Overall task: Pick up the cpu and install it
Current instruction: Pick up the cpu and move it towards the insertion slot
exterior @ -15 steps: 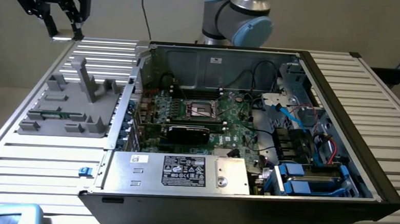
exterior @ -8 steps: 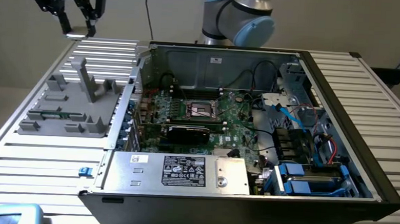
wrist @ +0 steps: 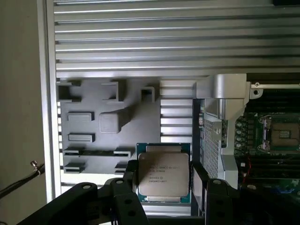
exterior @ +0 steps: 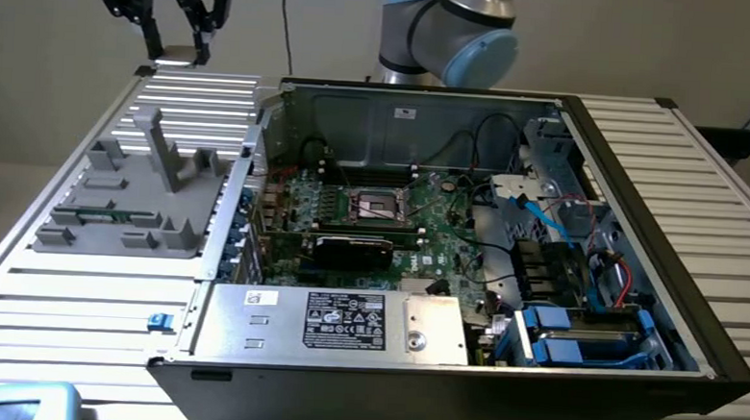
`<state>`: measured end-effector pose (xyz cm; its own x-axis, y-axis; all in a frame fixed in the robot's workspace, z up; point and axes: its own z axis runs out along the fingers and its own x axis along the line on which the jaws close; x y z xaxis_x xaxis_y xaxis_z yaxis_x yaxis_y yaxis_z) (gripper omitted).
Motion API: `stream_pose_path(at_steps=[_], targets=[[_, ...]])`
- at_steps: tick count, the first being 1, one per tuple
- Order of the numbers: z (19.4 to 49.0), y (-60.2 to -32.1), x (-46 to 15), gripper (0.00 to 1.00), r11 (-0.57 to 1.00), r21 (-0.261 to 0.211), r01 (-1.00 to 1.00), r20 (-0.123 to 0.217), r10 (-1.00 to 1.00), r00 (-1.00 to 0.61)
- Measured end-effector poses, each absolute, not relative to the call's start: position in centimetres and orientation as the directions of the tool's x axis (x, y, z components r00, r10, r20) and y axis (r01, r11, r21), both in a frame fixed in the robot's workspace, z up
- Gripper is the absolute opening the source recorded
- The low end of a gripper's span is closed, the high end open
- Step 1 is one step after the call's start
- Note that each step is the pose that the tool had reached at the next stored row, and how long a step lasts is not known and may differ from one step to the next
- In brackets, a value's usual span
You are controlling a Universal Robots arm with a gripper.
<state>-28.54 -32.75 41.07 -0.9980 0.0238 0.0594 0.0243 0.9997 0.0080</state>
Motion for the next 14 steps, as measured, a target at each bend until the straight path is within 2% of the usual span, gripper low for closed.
stream_pose_path(at_steps=[4, 8, 14], targets=[[41.2, -32.8, -27.2, 0.55, 1.000, 0.008, 0.024, 0.056, 0.024, -0.998], [41.2, -32.8, -26.2, 0.55, 1.000, 0.009, 0.024, 0.027, 0.024, -0.999], [41.2, -32.8, -24.1, 0.55, 1.000, 0.009, 0.024, 0.014, 0.024, -1.000]])
